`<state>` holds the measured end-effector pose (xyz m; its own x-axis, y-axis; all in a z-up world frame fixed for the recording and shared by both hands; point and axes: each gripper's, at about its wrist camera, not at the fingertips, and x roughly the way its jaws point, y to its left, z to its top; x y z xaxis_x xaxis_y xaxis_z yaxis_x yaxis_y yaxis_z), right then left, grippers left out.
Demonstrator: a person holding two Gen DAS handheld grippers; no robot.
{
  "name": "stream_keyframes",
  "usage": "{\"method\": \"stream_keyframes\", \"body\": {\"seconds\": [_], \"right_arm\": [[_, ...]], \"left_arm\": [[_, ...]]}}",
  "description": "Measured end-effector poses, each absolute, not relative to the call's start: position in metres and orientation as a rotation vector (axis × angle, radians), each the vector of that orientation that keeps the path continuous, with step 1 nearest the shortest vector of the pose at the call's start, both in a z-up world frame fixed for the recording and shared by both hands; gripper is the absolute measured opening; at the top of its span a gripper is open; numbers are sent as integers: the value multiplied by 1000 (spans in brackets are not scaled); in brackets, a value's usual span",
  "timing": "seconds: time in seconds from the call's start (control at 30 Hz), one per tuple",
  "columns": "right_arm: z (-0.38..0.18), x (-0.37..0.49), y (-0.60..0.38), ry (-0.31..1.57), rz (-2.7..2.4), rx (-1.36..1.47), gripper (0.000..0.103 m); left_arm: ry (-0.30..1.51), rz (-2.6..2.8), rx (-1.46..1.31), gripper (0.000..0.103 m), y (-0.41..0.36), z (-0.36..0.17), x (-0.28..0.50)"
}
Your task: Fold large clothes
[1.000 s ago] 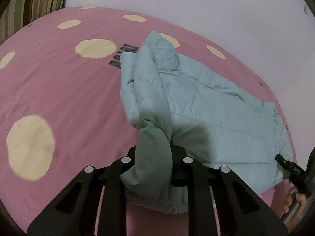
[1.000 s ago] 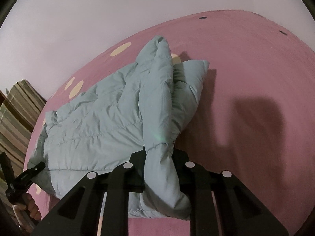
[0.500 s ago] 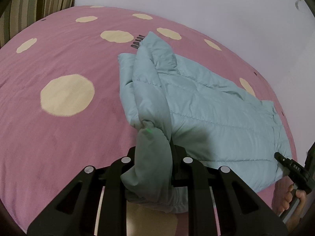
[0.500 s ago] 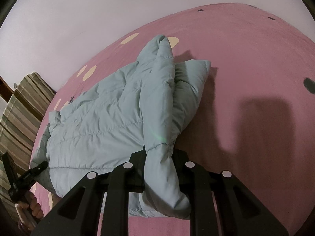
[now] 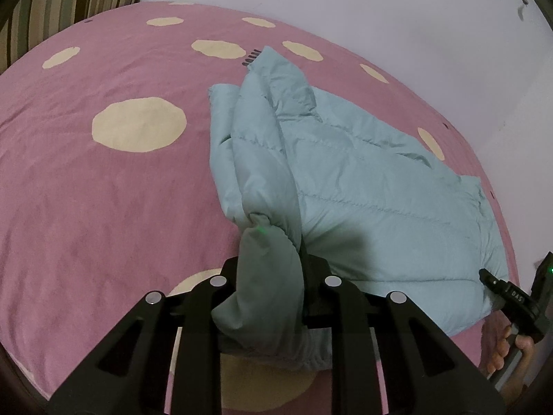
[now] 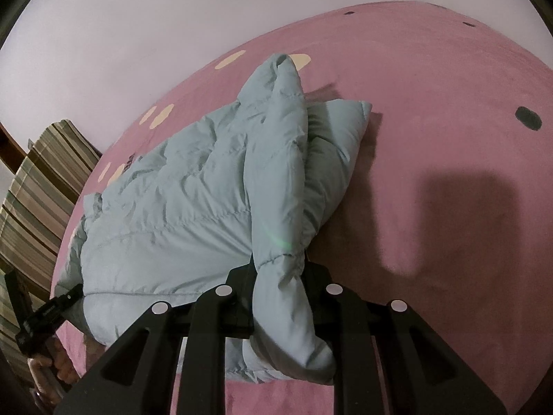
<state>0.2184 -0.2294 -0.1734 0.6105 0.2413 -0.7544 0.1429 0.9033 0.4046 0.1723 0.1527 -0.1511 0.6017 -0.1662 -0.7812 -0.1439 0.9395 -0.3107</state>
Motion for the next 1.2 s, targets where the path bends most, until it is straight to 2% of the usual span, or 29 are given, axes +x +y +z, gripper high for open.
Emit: {"method": "stream_keyframes", "body": {"seconds": [0.33,0.43,0.57,0.7,0.8,1.07,1.2], "right_arm": [[-177,214,-230,921,47,458,29],[-174,213,-231,926,37,451,33],[-170,210,-233,929,26,447,38],[-162,204,-237,920,-1,426,45],[-154,198,-243,905,-32,409,47],[-115,197,-238,853,-120,306,47],[-102,214,-201,867,-33,223,28]], "left_arm": [[927,-5,-348,29,150,-148,167],[927,9,-335,38,150,-146,166],[937,6,-357,57,156,-143,162],[943,15,-328,65,162,-138,155],[947,15,-313,67,171,-134,148],[907,19,-276,72,200,-107,146],[900,-23,-251,78,200,-96,170]]}}
